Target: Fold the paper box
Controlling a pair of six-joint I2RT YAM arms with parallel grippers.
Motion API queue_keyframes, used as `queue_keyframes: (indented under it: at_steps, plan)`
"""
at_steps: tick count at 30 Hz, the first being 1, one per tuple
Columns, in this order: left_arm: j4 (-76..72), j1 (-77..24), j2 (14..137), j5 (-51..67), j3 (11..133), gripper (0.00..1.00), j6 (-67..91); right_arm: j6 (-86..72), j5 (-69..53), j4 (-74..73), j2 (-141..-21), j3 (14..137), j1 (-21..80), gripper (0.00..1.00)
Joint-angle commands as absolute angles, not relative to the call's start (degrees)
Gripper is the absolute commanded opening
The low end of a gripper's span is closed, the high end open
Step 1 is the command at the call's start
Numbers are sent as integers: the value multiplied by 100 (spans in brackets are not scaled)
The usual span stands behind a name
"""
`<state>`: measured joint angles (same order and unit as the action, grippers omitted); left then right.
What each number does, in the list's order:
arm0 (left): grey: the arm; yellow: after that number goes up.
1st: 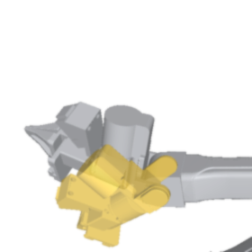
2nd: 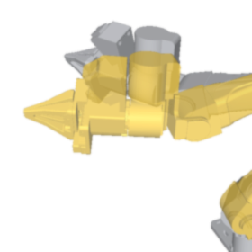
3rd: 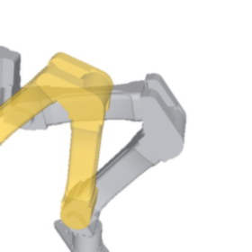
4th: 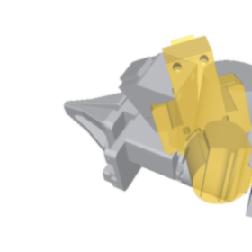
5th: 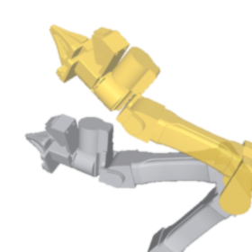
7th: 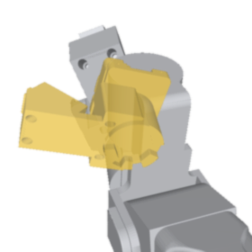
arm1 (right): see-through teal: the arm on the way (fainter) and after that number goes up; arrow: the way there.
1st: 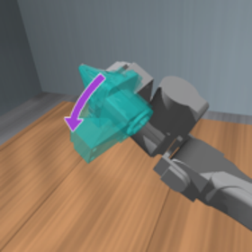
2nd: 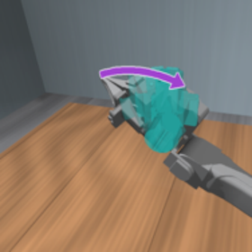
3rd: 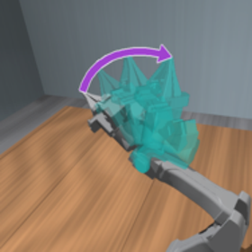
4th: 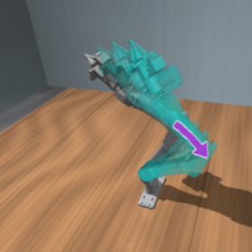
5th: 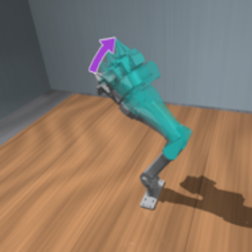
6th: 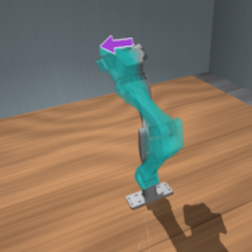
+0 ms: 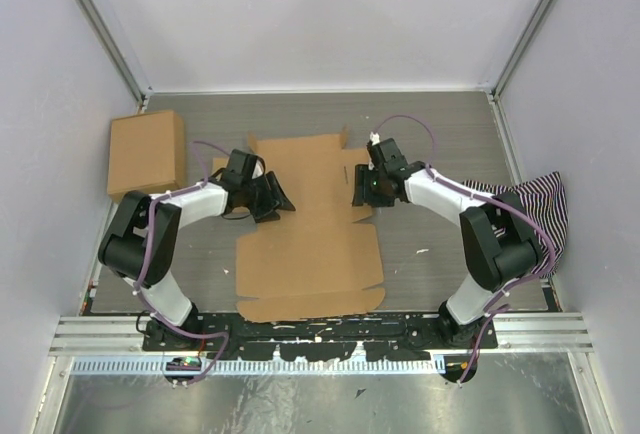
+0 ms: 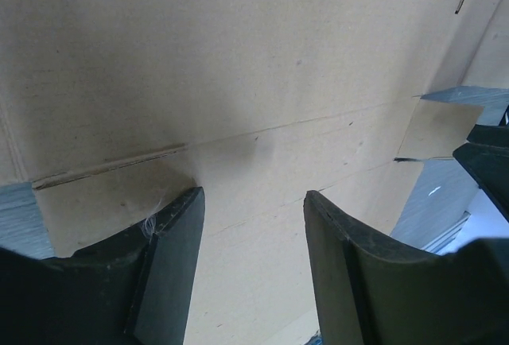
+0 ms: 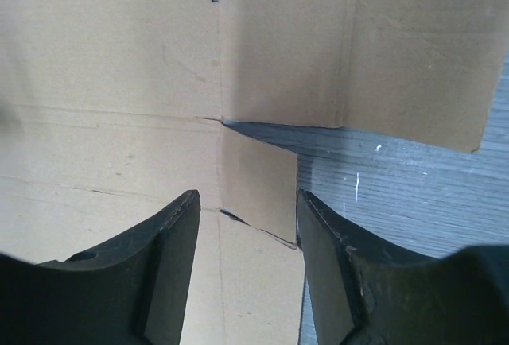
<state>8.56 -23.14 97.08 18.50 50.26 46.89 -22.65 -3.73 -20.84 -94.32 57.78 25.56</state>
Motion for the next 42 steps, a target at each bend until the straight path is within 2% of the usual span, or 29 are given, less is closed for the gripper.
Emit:
queue_keyframes:
  at_steps: [1,15,26,30,35,42]
  plan:
    - [678,-2329,9945,1763,4913,61,4700,-2232,-321,-2157,-9132,6234,2633,57]
    - [509,-2329,9887,1785,4605,60,4729,-2465,-442,-1922,-9702,6486,3251,57]
    - [567,-2329,9933,1794,4594,60,4692,-2648,-308,-1985,-10894,6772,3563,57]
    - [740,-2329,9847,1779,4686,60,4627,-2650,-169,-1984,-10723,6747,3627,56]
    - [1649,-2306,9563,1485,5506,62,4219,-2556,478,-2310,-10141,6916,3622,57]
    - [3274,-1896,9793,434,7795,65,3460,-2535,2143,-3051,-9132,7298,3476,62]
